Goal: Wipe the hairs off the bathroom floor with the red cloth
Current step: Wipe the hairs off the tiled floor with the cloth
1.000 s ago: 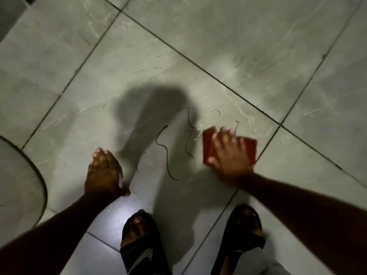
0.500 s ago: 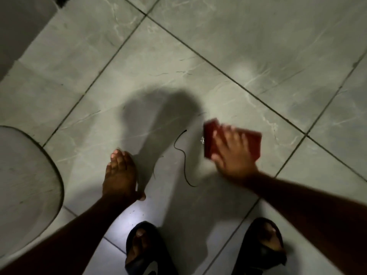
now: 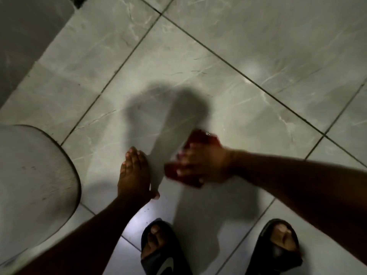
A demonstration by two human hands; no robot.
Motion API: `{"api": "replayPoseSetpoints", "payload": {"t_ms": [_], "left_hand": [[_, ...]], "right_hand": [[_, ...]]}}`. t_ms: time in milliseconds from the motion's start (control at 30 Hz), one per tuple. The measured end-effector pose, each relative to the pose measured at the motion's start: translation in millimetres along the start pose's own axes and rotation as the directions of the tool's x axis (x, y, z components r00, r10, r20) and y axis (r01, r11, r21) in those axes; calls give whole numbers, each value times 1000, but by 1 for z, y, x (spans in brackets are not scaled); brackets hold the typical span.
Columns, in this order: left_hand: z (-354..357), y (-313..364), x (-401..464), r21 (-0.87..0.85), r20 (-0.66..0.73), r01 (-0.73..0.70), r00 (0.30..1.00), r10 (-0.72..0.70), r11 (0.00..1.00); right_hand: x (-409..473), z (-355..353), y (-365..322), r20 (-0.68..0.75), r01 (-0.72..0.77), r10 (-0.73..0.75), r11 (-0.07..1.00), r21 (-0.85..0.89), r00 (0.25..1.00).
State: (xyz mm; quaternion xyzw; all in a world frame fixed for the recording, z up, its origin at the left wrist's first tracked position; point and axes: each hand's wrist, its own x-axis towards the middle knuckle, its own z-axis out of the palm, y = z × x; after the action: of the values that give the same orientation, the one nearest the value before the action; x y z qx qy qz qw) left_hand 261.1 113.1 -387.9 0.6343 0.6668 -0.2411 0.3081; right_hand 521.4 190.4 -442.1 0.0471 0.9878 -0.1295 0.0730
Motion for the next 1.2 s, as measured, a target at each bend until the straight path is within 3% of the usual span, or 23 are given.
{"api": "replayPoseSetpoints", "payload": {"t_ms": [67,100,167,200,267,333,367,433,467,533,600,667,700,733,800,833,900,933,1000,1067,1133,1167,1200], "left_hand": [[2,-1,1,1,-11,3,1000,-3,1000],[3,-2,2,9,-12,2,1000,-2,1000],[3,-2,2,26,-4,3,1000,-3,1000],[4,-2,2,34,-9,1,1000,-1,999],[3,-2,1,51,-18,-11,1000,12,999],[2,-3,0,44,-12,-17,1000,18,999],[1,-2,0,41,-16,-19,1000,19,999],[1,-1,0,42,-16,-16,1000,17,999],[1,0,1,44,-13,-15,1000,15,999],[1,1,2,53,-12,-4,1000,5,999],[1,0,2,54,6,17,1000,-17,998],[0,2,4,66,14,25,1000,-26,997],[-1,4,3,71,18,33,999,-35,997],[-2,4,3,74,23,39,999,-41,997],[-5,6,0,86,29,32,999,-35,996],[-6,2,-3,92,28,30,999,-33,995],[-3,1,0,91,-20,4,1000,-2,996],[-2,2,0,100,-25,1,1000,1,995],[-3,4,0,122,-4,19,1000,-18,992],[-4,7,-1,148,38,46,998,-52,988],[-5,11,-1,188,62,57,996,-70,980],[-7,13,-1,196,66,58,995,-72,979],[-8,14,-1,198,69,60,995,-75,978]], "right_hand": [[33,-17,55,-25,-425,429,900,100,903],[53,-24,65,-43,-620,639,759,200,768],[85,-29,43,-68,-789,841,529,314,537],[89,-24,16,-95,-783,844,526,331,527],[66,-6,-55,-98,-674,738,655,343,668],[21,7,-104,-18,-399,417,882,251,909],[-1,8,-98,43,-211,206,955,206,977],[-19,3,-43,4,25,-26,989,145,1000],[-16,-3,-7,-72,-45,57,987,153,996],[-1,-23,63,-179,-416,463,876,246,868],[19,-34,99,-115,-740,808,578,344,578],[36,-30,65,-81,-849,932,356,390,354],[36,-22,31,-114,-836,921,386,391,372],[28,-11,-9,-129,-792,876,477,382,465],[-17,7,-78,-18,-545,576,783,298,817],[-45,14,-85,40,-367,369,896,250,929],[-103,17,-54,36,-175,171,974,148,985],[-124,15,-34,38,-247,244,963,110,969],[-157,17,-6,40,-623,624,771,135,780],[-178,24,-11,11,-921,954,285,266,299],[-168,32,-46,35,-892,981,-189,410,-192],[-152,33,-69,65,-843,938,-336,421,-341],[-130,35,-92,84,-818,914,-394,420,-397]]}}
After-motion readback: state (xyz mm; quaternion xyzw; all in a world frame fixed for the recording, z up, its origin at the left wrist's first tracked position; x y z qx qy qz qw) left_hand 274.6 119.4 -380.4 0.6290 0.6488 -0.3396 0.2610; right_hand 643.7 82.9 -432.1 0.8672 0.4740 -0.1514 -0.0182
